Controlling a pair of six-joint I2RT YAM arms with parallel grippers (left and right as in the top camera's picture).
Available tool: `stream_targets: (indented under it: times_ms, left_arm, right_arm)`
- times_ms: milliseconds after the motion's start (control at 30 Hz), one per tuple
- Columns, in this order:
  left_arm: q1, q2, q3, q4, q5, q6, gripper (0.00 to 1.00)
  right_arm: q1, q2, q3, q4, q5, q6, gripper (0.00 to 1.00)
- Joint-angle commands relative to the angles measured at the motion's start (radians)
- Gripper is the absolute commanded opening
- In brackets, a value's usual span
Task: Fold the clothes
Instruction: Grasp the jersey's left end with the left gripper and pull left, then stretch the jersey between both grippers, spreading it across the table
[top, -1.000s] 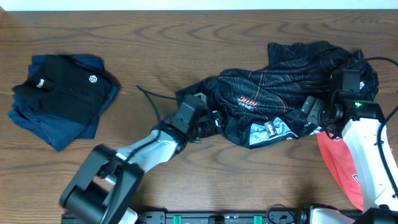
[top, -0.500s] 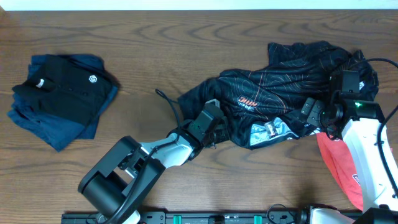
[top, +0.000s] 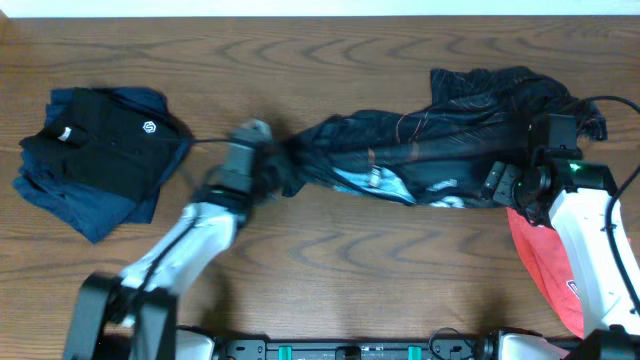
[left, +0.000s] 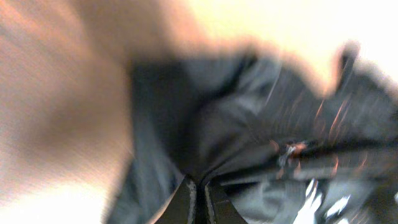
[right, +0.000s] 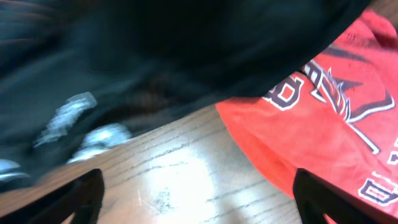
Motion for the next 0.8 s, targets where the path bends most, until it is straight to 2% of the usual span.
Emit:
stream_targets:
  times_ms: [0, 267, 400, 467, 500, 533, 633, 667, 700, 733, 767]
  left_arm:
    - [0.122, -0.078, 0.011, -0.012, -0.023, 0.057, 0.06]
    - [0.213, -0.105, 0.011, -0.104, -0.047, 0.079, 0.06]
    - [0.214, -0.105, 0.016, -0.1, -0.127, 0.08, 0.06]
    - [0.226, -0.105, 0.034, -0.102, -0.188, 0.111, 0.06]
    - [0.234, -0.105, 0.053, -0.118, -0.221, 0.125, 0.06]
    - [0.242, -0.105, 0.069, -0.137, -0.242, 0.125, 0.06]
    - [0.262, -0.105, 0.122, -0.196, -0.251, 0.125, 0.06]
    - [0.262, -0.105, 0.133, -0.212, -0.251, 0.125, 0.06]
    - [0.262, -0.105, 0.137, -0.22, -0.251, 0.128, 0.06]
    - [0.262, -0.105, 0.137, -0.22, -0.252, 0.14, 0.06]
    - [0.262, -0.105, 0.137, -0.223, -0.259, 0.153, 0.06]
  right_arm:
    - [-0.008, 0.035, -0.029, 0.026, 0.017, -0.017, 0.9]
    - [-0.008, 0.104, -0.053, 0.191, 0.013, -0.041, 0.93]
    - [-0.008, 0.132, -0.053, 0.309, 0.014, -0.101, 0.88]
    - [-0.014, 0.155, -0.053, 0.346, 0.041, -0.124, 0.79]
    - [-0.02, 0.171, -0.053, 0.361, 0.049, -0.124, 0.7]
    - [-0.029, 0.184, -0.053, 0.375, 0.048, -0.119, 0.65]
    - [-0.06, 0.24, -0.053, 0.427, 0.021, -0.109, 0.49]
    - [-0.07, 0.256, -0.053, 0.444, 0.012, -0.109, 0.39]
    - [-0.079, 0.273, -0.053, 0.457, 0.013, -0.109, 0.18]
    - [-0.089, 0.289, -0.053, 0.467, 0.014, -0.109, 0.01]
    - [-0.096, 0.299, -0.053, 0.475, 0.014, -0.11, 0.01]
